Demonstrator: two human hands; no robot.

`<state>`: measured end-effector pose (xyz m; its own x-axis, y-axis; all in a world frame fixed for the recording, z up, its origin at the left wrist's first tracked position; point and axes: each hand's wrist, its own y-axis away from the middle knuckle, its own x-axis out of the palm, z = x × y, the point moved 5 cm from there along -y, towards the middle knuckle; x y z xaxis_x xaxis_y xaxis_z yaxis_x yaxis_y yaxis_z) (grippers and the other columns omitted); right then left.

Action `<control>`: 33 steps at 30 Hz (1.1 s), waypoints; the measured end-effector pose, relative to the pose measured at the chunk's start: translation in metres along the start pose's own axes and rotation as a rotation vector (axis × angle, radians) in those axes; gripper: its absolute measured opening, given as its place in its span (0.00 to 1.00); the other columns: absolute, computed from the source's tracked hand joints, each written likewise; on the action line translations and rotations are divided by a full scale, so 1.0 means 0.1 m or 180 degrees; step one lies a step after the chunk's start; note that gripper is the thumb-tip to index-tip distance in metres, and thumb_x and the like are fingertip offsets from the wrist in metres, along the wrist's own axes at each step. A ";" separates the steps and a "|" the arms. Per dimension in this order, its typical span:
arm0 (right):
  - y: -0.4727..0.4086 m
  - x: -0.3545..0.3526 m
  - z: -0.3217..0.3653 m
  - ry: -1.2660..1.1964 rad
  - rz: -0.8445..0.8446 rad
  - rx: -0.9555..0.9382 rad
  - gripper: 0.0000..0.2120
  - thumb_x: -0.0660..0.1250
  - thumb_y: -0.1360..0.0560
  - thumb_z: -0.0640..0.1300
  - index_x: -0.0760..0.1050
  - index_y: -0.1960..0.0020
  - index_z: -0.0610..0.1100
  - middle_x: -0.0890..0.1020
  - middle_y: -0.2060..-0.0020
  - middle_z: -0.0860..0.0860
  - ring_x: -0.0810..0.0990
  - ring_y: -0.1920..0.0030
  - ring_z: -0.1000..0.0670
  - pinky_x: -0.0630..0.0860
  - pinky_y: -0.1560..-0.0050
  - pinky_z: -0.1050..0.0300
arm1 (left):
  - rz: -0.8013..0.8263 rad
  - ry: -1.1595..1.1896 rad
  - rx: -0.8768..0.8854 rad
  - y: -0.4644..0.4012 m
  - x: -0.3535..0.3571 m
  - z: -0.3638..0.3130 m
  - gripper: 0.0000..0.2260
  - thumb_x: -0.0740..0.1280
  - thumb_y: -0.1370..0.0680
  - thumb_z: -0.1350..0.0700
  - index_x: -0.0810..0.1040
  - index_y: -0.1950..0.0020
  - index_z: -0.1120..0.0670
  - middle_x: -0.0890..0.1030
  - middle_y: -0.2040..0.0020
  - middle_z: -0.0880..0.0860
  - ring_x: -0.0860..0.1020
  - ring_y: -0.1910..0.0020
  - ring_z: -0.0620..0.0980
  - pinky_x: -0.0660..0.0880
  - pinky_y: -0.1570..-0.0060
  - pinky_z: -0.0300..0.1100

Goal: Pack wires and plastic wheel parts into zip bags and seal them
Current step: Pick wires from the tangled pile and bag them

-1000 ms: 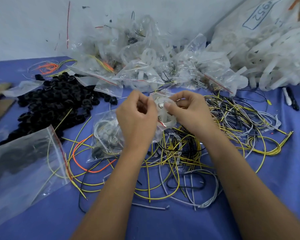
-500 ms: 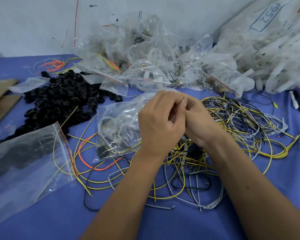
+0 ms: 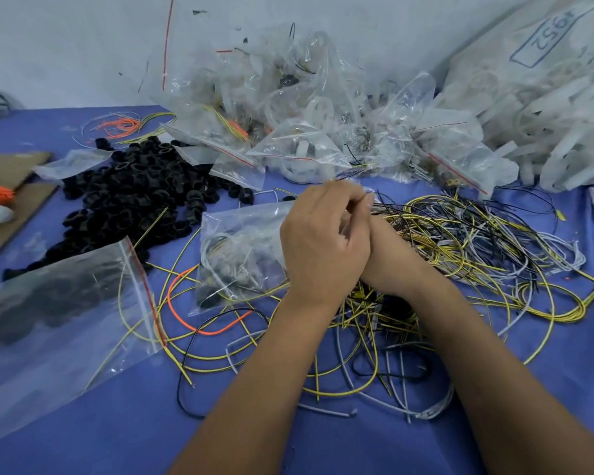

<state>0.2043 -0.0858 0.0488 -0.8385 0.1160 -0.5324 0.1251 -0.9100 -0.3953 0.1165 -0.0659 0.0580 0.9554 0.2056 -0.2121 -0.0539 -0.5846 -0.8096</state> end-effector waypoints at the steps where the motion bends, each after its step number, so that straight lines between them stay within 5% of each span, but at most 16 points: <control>1: -0.01 0.02 0.01 0.0031 0.0069 -0.0067 0.32 0.60 0.26 0.26 0.75 0.56 0.66 0.79 0.58 0.75 0.77 0.55 0.72 0.69 0.57 0.78 | 0.0014 0.0034 0.0010 0.00 0.01 0.00 0.04 0.73 0.23 0.60 0.82 0.57 0.58 0.82 0.61 0.51 0.79 0.59 0.53 0.73 0.58 0.47; 6: -0.04 0.01 0.04 0.0160 0.0063 -0.0170 0.37 0.61 0.25 0.27 0.73 0.55 0.74 0.77 0.58 0.75 0.77 0.57 0.70 0.69 0.58 0.77 | 0.0077 0.0121 0.0072 0.00 0.02 -0.02 0.03 0.74 0.24 0.60 0.82 0.56 0.57 0.83 0.60 0.50 0.80 0.59 0.52 0.75 0.58 0.49; 13: 0.00 -0.10 -0.09 -0.0678 -0.0409 0.0209 0.21 0.62 0.23 0.24 0.75 0.56 0.51 0.82 0.66 0.67 0.79 0.64 0.68 0.74 0.64 0.71 | 0.0089 0.0099 0.0157 0.00 0.01 -0.05 0.02 0.73 0.24 0.62 0.82 0.56 0.58 0.82 0.59 0.51 0.79 0.58 0.52 0.73 0.58 0.43; 16: 0.01 -0.06 -0.09 -0.1224 -0.0602 0.0290 0.12 0.64 0.25 0.31 0.75 0.58 0.47 0.82 0.69 0.64 0.79 0.65 0.68 0.73 0.63 0.74 | 0.0123 0.0113 0.0203 0.00 0.02 -0.06 0.02 0.74 0.25 0.63 0.82 0.56 0.59 0.82 0.59 0.51 0.79 0.58 0.52 0.73 0.57 0.43; 21: -0.01 0.03 -0.16 -0.1784 -0.0398 0.0468 0.07 0.61 0.24 0.33 0.74 0.55 0.44 0.81 0.63 0.56 0.79 0.59 0.59 0.77 0.55 0.64 | 0.0053 0.0172 0.0333 0.02 0.03 -0.09 0.03 0.73 0.24 0.62 0.82 0.57 0.59 0.82 0.60 0.51 0.78 0.60 0.52 0.73 0.58 0.44; 25: 0.02 0.10 -0.13 -0.1373 0.0285 0.0508 0.17 0.55 0.20 0.25 0.74 0.52 0.45 0.84 0.62 0.60 0.80 0.58 0.63 0.77 0.57 0.68 | 0.0036 0.0240 0.0241 0.02 0.03 -0.05 0.04 0.74 0.23 0.62 0.82 0.57 0.58 0.82 0.60 0.50 0.79 0.59 0.52 0.74 0.58 0.44; 29: 0.05 0.09 -0.10 -0.1253 0.0417 0.0606 0.21 0.54 0.20 0.23 0.74 0.53 0.47 0.83 0.62 0.62 0.79 0.58 0.66 0.76 0.57 0.70 | -0.0018 0.0236 0.0184 0.00 0.01 -0.04 0.04 0.73 0.23 0.61 0.82 0.57 0.58 0.83 0.60 0.50 0.80 0.59 0.52 0.74 0.57 0.44; 33: 0.06 0.09 -0.07 -0.0922 0.0616 0.0541 0.23 0.55 0.23 0.21 0.74 0.52 0.48 0.80 0.58 0.55 0.78 0.58 0.67 0.77 0.54 0.69 | 0.0014 0.0281 0.0179 0.00 0.01 -0.05 0.04 0.73 0.22 0.61 0.82 0.57 0.58 0.83 0.60 0.50 0.80 0.59 0.52 0.75 0.58 0.46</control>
<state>0.2012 -0.0878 0.0360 -0.9261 -0.1594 -0.3419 0.2263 -0.9599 -0.1655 0.1185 -0.0697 0.0607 0.9768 0.1318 -0.1687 -0.0720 -0.5399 -0.8386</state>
